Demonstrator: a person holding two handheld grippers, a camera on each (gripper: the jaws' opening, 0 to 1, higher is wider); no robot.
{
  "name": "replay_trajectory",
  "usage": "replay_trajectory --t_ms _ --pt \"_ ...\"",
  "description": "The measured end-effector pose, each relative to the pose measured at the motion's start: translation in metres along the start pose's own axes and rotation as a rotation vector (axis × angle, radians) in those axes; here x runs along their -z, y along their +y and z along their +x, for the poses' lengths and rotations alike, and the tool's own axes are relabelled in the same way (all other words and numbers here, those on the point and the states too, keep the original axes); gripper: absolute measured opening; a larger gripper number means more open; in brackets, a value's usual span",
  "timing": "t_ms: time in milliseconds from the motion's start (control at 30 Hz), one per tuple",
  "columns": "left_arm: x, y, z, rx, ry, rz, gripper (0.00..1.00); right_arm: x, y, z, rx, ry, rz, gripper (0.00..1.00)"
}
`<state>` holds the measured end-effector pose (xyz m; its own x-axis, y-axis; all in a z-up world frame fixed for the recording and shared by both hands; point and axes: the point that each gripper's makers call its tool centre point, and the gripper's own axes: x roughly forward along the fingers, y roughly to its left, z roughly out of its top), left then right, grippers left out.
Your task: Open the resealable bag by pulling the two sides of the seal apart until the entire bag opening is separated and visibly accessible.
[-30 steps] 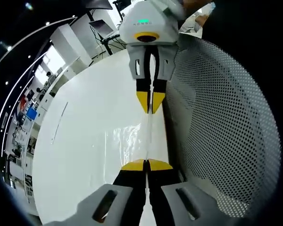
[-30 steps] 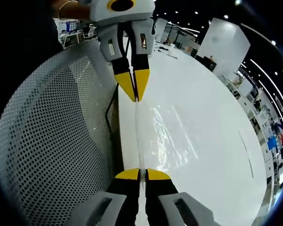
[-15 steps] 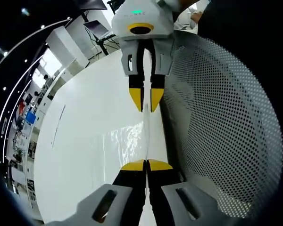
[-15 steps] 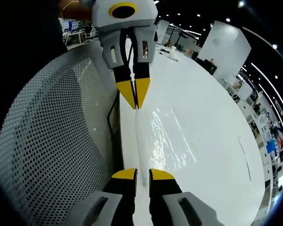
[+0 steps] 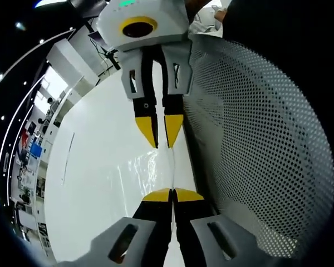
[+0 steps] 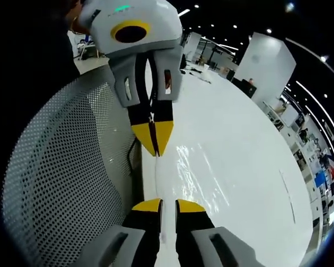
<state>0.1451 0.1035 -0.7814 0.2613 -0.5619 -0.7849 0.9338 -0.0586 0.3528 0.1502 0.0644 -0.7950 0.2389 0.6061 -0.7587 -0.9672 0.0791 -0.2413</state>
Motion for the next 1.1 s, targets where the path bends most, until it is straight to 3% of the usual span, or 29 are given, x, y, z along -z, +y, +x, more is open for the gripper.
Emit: replay_trajectory --t_ms 467,800,1100 --pt "-0.003 0.001 0.0 0.001 -0.019 0.026 0.0 0.0 0.0 0.007 -0.008 -0.005 0.021 0.04" --pt "-0.006 0.003 0.0 -0.002 -0.028 0.022 0.0 -0.002 -0.001 0.012 -0.024 -0.037 0.121 0.0" --pt "-0.003 0.014 0.0 -0.053 -0.014 0.022 0.0 -0.005 -0.009 0.014 -0.001 -0.038 0.182 0.0"
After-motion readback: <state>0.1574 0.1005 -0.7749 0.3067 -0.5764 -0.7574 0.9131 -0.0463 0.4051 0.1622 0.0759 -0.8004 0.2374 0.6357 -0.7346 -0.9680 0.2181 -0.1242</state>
